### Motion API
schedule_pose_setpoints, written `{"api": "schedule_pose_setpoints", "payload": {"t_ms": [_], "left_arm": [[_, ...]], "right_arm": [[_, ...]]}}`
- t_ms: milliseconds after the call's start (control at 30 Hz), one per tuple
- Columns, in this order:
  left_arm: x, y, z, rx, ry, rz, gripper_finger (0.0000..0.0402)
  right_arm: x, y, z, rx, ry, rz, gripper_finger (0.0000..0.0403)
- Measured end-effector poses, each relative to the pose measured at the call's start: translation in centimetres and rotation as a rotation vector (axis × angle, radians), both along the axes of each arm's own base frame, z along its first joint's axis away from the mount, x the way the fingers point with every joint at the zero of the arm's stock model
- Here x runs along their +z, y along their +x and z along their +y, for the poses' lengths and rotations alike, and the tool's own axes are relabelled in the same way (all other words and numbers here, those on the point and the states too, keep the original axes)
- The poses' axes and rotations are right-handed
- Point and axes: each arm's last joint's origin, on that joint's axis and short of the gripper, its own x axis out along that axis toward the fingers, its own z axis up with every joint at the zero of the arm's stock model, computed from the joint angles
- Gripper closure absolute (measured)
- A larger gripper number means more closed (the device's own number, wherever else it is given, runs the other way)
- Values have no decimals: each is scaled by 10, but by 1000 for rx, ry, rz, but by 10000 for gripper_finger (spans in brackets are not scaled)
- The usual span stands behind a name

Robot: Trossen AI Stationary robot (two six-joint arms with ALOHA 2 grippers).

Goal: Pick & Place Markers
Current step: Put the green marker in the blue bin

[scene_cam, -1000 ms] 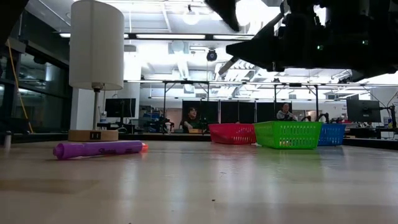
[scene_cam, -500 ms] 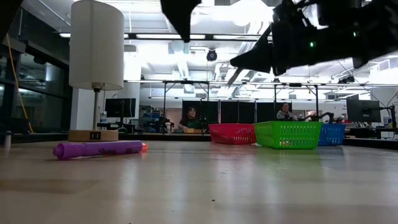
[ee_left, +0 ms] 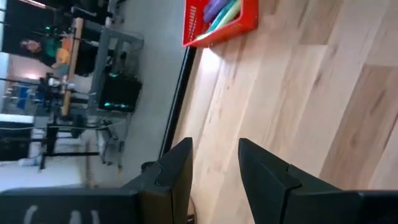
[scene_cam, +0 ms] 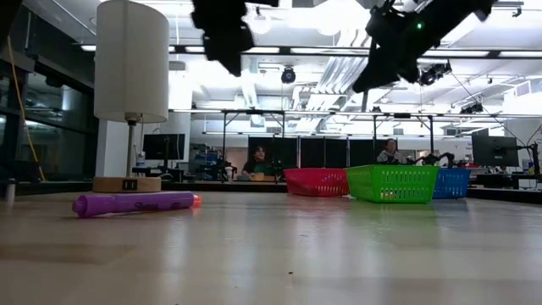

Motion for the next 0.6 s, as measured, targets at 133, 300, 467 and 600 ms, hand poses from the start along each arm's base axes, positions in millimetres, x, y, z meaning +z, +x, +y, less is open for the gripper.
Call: {"api": "schedule_pose_setpoints", "payload": {"t_ms": [133,300,467,600], "left_arm": [[-1,-13,6,-67,-85,-87,277],[-15,-32,19,-273,-321,-226,277],[-32,-52,42,-439,-477,-425,277],[-45,-64,60,-492,-529,-550,277]], "right_arm": [[21,-7,-15,-57,20,76,379],[40,-17,-32,-106,63,157,379],[54,-27,-51,-157,144,211,379],[56,-28,-71,-195,237,276,379]]}}
